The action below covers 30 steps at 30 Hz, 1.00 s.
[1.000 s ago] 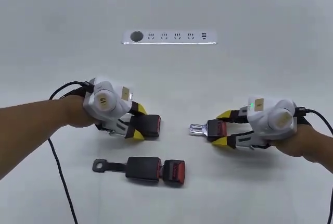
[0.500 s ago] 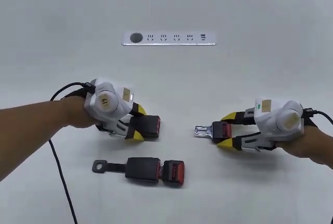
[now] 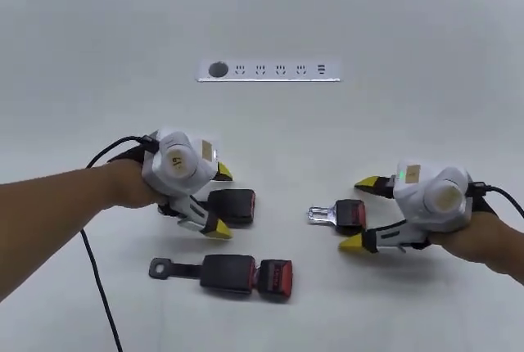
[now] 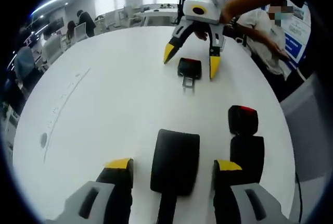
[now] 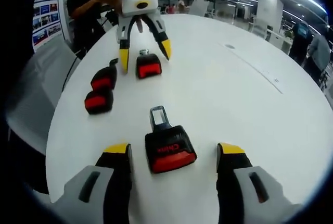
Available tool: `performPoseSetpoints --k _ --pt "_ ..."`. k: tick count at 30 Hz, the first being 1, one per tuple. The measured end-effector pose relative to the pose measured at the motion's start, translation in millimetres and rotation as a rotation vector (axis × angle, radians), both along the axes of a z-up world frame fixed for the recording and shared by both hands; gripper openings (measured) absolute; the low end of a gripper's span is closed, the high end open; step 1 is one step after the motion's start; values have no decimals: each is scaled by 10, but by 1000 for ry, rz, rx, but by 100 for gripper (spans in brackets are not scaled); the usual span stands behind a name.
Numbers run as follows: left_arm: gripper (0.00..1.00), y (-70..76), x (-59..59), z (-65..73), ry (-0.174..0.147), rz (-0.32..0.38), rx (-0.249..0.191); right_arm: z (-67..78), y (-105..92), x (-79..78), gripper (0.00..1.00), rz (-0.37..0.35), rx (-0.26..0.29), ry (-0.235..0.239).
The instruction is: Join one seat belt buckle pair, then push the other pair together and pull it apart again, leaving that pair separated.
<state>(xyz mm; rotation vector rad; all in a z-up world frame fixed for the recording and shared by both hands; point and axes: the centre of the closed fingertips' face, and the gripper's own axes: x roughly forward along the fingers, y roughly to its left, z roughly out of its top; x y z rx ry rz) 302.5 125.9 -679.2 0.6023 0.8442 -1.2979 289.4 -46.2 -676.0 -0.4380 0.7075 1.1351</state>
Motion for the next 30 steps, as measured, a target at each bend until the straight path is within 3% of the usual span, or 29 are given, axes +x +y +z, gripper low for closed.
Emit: performPoseSetpoints --k 3,5,7,8,11,15,18,20,23,28,30 --pt "75 20 37 78 -14 82 -17 58 -26 81 69 -94 36 -16" --pt "85 27 54 135 8 169 -42 68 -34 132 73 -149 58 -31" --pt "92 46 99 132 -5 236 -89 105 -38 158 75 -198 80 -44" --pt "94 32 104 202 -18 268 -124 137 -36 165 77 -231 100 -54" --pt "100 81 56 266 -15 336 -150 223 17 148 81 -304 129 -73" --pt "100 198 38 364 -41 436 -177 373 36 150 84 -398 168 -112" --pt "100 232 -16 462 -26 512 -230 448 33 128 87 -452 188 -122" --pt "100 306 -32 491 -51 543 -235 482 35 108 88 -478 195 -127" --pt "100 342 -134 549 -44 576 -259 554 54 63 89 -508 208 -146" --pt "100 371 -298 653 -74 601 -273 611 93 -63 90 -523 208 -161" --pt "100 472 -353 695 -85 628 -298 657 110 -120 90 -535 219 -162"
